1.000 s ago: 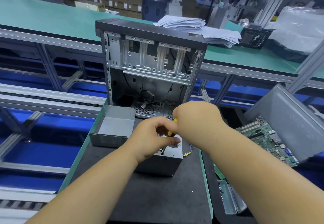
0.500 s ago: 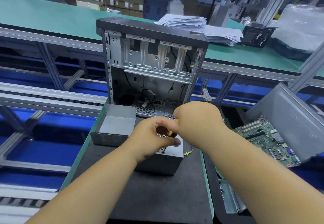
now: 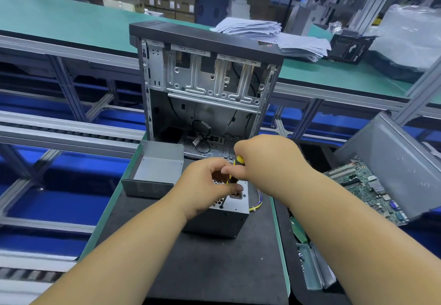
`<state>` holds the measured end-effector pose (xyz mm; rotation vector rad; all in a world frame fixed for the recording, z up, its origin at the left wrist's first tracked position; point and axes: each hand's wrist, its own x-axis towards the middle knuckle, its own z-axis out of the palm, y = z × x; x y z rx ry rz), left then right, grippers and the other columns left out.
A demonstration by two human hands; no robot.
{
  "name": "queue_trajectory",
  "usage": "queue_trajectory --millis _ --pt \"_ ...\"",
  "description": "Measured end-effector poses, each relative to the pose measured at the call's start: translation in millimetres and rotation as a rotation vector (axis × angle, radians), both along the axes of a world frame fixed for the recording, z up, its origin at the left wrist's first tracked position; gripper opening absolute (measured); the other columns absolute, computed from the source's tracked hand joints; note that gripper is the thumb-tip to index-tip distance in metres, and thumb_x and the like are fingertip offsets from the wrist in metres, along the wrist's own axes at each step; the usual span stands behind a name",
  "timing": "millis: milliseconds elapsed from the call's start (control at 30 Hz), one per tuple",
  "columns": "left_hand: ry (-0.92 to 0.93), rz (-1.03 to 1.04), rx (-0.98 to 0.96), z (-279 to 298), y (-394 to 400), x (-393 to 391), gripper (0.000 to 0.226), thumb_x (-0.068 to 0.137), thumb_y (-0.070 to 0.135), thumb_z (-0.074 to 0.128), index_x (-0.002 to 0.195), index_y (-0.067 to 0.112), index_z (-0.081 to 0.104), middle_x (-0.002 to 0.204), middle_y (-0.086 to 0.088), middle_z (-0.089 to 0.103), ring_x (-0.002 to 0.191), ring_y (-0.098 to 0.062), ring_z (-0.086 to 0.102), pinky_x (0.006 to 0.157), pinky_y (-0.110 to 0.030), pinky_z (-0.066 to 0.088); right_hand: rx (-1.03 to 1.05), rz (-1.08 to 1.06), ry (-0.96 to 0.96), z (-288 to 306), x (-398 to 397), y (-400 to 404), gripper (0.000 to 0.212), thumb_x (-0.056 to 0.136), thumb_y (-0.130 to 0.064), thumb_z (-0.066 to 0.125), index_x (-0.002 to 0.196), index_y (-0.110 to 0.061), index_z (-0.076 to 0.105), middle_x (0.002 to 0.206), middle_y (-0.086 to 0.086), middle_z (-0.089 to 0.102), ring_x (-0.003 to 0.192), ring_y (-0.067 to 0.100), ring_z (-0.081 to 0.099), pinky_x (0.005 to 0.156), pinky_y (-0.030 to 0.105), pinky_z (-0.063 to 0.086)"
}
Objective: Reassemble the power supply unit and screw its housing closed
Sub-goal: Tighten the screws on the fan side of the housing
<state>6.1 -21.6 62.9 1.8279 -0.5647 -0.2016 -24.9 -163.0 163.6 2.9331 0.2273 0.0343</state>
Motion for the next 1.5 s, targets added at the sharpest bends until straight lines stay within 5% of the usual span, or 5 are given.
queue_trajectory --millis 233,500,833,1167,1500 --pt "-0.006 -0.088 -0.002 3 5 5 0.022 0.082 0.013 0.077 0.078 0.033 0.069 0.081 0.01 0.073 0.081 -0.004 0.068 0.075 -0.016 0.05 0.334 0.128 0.12 -3 -12 -9 0.012 0.095 -0.037 0.055 0.1 -0.028 0.048 0.093 -0.009 0.058 0.086 0.018 0.054 0.073 0.037 0.049" --pt "-0.045 -0.014 -0.036 -2 3 1 0.025 0.069 0.023 0.084 0.075 0.026 0.06 0.074 0.009 0.066 0.069 -0.006 0.06 0.06 -0.02 0.048 0.16 0.039 0.054 -8 -4 -6 0.034 0.092 -0.055 0.055 0.088 -0.025 0.039 0.07 -0.007 0.042 0.074 0.021 0.049 0.055 0.031 0.032" --pt "-0.05 0.004 0.003 -3 1 6 0.02 0.073 0.017 0.084 0.071 0.02 0.065 0.072 0.004 0.069 0.074 -0.015 0.064 0.072 -0.032 0.054 0.182 -0.069 0.018 -11 -6 -3 0.051 0.093 -0.059 0.051 0.067 -0.025 0.023 0.065 -0.005 0.039 0.056 0.01 0.034 0.046 0.03 0.023" --pt "-0.038 -0.042 -0.029 -3 9 8 0.032 0.077 0.011 0.081 0.068 0.038 0.067 0.07 0.012 0.069 0.07 -0.001 0.065 0.066 -0.013 0.047 0.489 0.109 0.069 -23 -9 -7 0.014 0.095 -0.034 0.058 0.098 -0.026 0.046 0.078 -0.01 0.052 0.072 0.011 0.051 0.057 0.025 0.035" --pt "0.022 -0.105 -0.009 -3 13 15 0.013 0.083 0.01 0.076 0.094 0.017 0.075 0.092 0.002 0.076 0.094 -0.014 0.071 0.09 -0.04 0.055 0.483 0.065 -0.036 -28 -2 -6 0.028 0.092 -0.044 0.061 0.083 -0.025 0.042 0.067 -0.006 0.051 0.06 0.007 0.048 0.052 0.03 0.035"
